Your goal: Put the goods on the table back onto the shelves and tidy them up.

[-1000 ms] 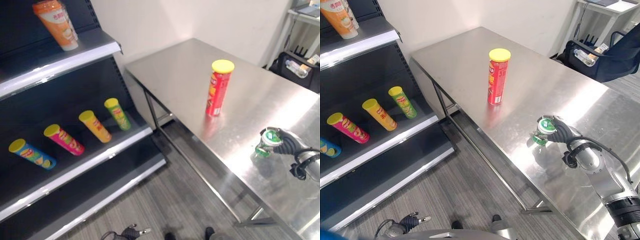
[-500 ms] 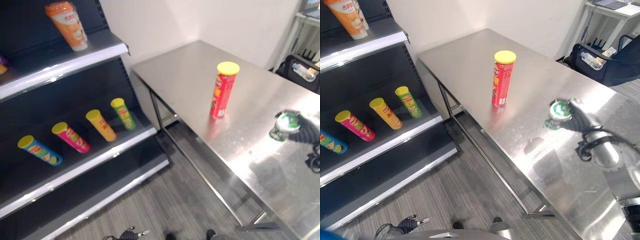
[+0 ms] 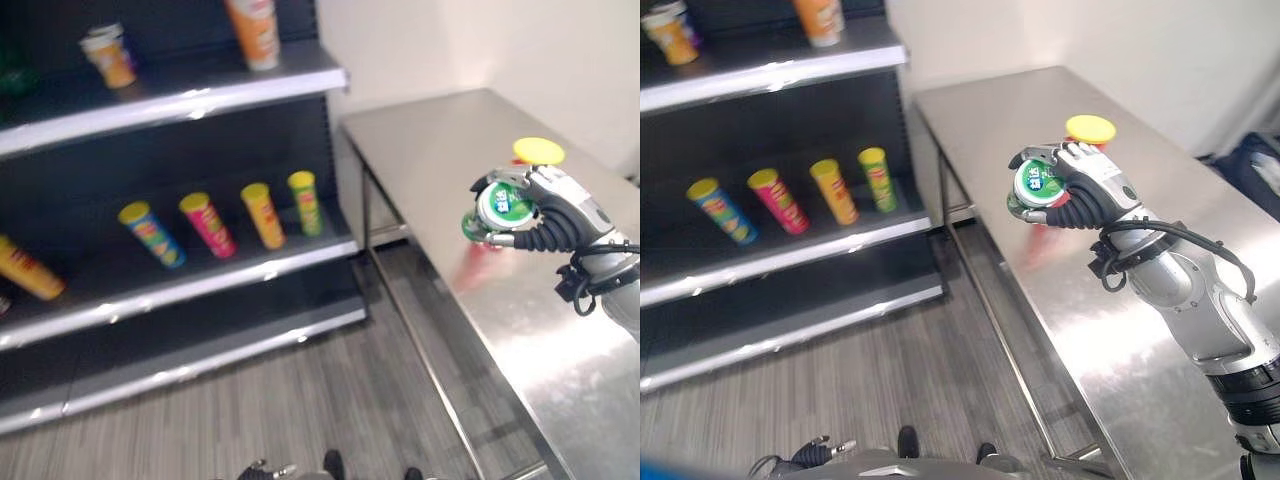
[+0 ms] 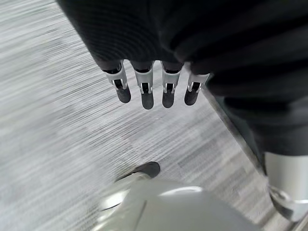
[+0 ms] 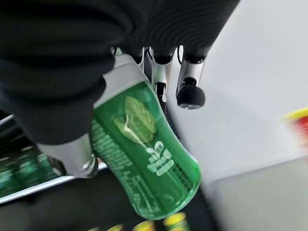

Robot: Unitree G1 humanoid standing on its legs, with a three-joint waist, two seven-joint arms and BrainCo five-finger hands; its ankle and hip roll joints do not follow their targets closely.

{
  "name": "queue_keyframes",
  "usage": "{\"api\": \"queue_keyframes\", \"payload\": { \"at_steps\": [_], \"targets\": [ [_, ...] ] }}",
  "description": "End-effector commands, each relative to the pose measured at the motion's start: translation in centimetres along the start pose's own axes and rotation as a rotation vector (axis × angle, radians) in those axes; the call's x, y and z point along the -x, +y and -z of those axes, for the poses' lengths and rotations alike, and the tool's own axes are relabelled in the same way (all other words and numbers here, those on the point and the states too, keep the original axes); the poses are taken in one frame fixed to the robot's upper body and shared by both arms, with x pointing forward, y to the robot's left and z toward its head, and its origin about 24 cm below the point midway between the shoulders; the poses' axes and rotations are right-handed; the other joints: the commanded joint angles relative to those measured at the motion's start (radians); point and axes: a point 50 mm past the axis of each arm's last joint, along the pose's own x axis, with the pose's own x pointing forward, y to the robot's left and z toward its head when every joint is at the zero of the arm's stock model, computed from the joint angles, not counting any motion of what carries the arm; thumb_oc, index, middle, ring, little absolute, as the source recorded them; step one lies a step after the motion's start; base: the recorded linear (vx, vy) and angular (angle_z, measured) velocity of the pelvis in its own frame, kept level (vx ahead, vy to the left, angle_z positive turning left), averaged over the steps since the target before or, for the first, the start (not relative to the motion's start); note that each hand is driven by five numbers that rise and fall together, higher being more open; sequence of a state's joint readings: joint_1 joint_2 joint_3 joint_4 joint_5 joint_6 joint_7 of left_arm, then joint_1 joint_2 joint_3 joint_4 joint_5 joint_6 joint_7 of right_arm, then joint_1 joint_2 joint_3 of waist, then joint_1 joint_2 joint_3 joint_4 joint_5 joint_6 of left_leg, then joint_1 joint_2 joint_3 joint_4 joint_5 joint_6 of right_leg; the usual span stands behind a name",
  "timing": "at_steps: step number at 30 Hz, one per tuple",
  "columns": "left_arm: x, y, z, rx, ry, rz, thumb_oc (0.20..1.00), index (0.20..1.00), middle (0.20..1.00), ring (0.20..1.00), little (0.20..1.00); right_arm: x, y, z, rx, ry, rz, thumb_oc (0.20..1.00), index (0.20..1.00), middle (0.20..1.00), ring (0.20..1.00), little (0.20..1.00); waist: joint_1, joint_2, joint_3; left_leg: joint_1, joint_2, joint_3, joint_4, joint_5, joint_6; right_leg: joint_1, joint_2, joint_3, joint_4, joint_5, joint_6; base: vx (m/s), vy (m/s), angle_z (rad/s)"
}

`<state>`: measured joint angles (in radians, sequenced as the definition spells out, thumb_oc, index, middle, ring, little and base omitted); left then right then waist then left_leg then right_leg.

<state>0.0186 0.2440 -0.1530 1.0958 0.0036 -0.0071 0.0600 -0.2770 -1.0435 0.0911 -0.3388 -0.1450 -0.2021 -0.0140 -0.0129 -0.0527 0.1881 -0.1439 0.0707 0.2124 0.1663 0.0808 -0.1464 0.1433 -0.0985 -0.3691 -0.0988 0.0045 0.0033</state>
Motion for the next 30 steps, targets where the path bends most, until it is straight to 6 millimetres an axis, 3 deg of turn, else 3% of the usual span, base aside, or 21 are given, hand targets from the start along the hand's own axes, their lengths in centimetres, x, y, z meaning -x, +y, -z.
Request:
{"api": "queue_keyframes", "payload": {
  "at_steps": [1,3,4,7,10,17,22,23,26,29,30],
  "targets": [
    [-0.1,0.6,-1.1,0.000,-0.050,-0.025,1.000,1.000,1.000,1.000,1.000,-0.5,-1.9,-0.5,0.029,-0.039,0.086,0.200,0.200,0.200,0.200,0.200,-0.008,0.042,-0.015,0.083,0.179,0.008,-0.065,0.023,-0.039,0.020,0.003,0.045,0.014,-0.084,0.103,0.11,0.172,0.45],
    [-0.1,0.5,-0.8,0.003,-0.041,-0.026,1.000,1.000,1.000,1.000,1.000,-0.5,-2.0,-0.4,0.034,-0.035,0.087,0.200,0.200,0.200,0.200,0.200,-0.010,0.048,-0.019,0.091,0.204,0.008,-0.115,0.055,-0.048,0.021,-0.004,0.037,0.017,-0.084,0.111,0.12,0.229,0.39],
    [-0.1,0.6,-0.4,0.007,-0.023,-0.037,1.000,1.000,1.000,1.000,1.000,-0.1,-2.2,0.0,0.063,-0.013,0.094,0.200,0.200,0.200,0.200,0.200,-0.026,0.061,-0.026,0.077,0.289,0.091,-0.221,0.144,-0.069,0.023,-0.032,0.000,0.016,-0.095,0.134,0.11,0.207,0.38],
    [0.0,0.6,0.2,-0.006,-0.009,-0.035,1.000,1.000,1.000,1.000,1.000,0.2,-2.4,0.3,0.090,0.008,0.096,0.200,0.200,0.200,0.200,0.200,-0.032,0.086,-0.047,0.111,0.304,0.127,-0.249,0.125,-0.088,0.037,-0.036,-0.009,0.014,-0.112,0.149,0.18,0.214,0.41],
    [0.2,0.5,0.9,-0.032,0.008,-0.027,1.000,1.000,1.000,1.000,1.000,0.5,-2.4,0.6,0.107,0.033,0.101,0.200,0.200,0.200,0.200,0.200,-0.027,0.106,-0.064,0.119,0.253,0.122,-0.233,0.103,-0.071,0.052,-0.083,-0.004,0.021,-0.085,0.170,0.18,0.324,0.08],
    [0.0,2.1,0.4,-0.083,0.001,-0.060,1.000,1.000,1.000,1.000,1.000,-0.4,-1.9,0.7,0.123,0.038,0.110,0.200,0.200,0.200,0.200,0.200,-0.008,0.067,-0.080,0.128,0.079,0.157,-0.194,-0.021,0.031,-0.007,-0.263,0.032,0.162,-0.027,0.220,0.14,0.316,0.01],
    [-0.1,2.9,-0.6,-0.124,-0.022,-0.068,1.000,1.000,1.000,1.000,1.000,-1.4,-2.3,-0.1,0.153,-0.011,0.120,0.200,0.200,0.200,0.200,0.200,-0.012,0.059,-0.064,0.167,0.011,0.154,-0.238,-0.047,0.080,-0.103,-0.316,0.088,0.360,0.038,0.203,0.09,0.240,0.07],
    [-0.2,3.3,-1.1,-0.145,-0.034,-0.075,1.000,1.000,1.000,1.000,1.000,-1.8,-2.5,-0.4,0.163,-0.034,0.115,0.200,0.200,0.200,0.200,0.200,-0.024,0.060,-0.052,0.177,0.007,0.141,-0.250,-0.059,0.087,-0.160,-0.267,0.142,0.420,0.024,0.189,0.08,0.154,-0.01],
    [-0.3,3.2,-1.9,-0.151,-0.058,-0.063,1.000,1.000,1.000,1.000,1.000,-2.6,-3.1,-0.9,0.200,-0.067,0.091,0.200,0.200,0.200,0.200,0.200,-0.039,0.059,-0.042,0.196,0.004,0.126,-0.254,-0.069,0.085,-0.208,-0.174,0.207,0.327,-0.022,0.179,0.10,0.027,0.14],
    [-0.4,2.9,-2.6,-0.161,-0.080,-0.047,1.000,1.000,1.000,1.000,1.000,-3.4,-4.3,-1.4,0.226,-0.097,0.091,0.200,0.200,0.200,0.200,0.200,-0.058,0.042,-0.031,0.213,-0.009,0.092,-0.254,-0.081,0.081,-0.237,-0.104,0.276,0.162,0.012,0.187,0.08,-0.058,0.11],
    [-0.4,2.9,-2.6,-0.159,-0.080,-0.047,1.000,1.000,1.000,1.000,1.000,-3.5,-4.3,-1.5,0.227,-0.099,0.091,0.200,0.200,0.200,0.200,0.200,-0.059,0.043,-0.032,0.210,-0.009,0.094,-0.254,-0.078,0.081,-0.239,-0.103,0.277,0.156,0.018,0.186,0.05,-0.109,0.68]
  ]
}}
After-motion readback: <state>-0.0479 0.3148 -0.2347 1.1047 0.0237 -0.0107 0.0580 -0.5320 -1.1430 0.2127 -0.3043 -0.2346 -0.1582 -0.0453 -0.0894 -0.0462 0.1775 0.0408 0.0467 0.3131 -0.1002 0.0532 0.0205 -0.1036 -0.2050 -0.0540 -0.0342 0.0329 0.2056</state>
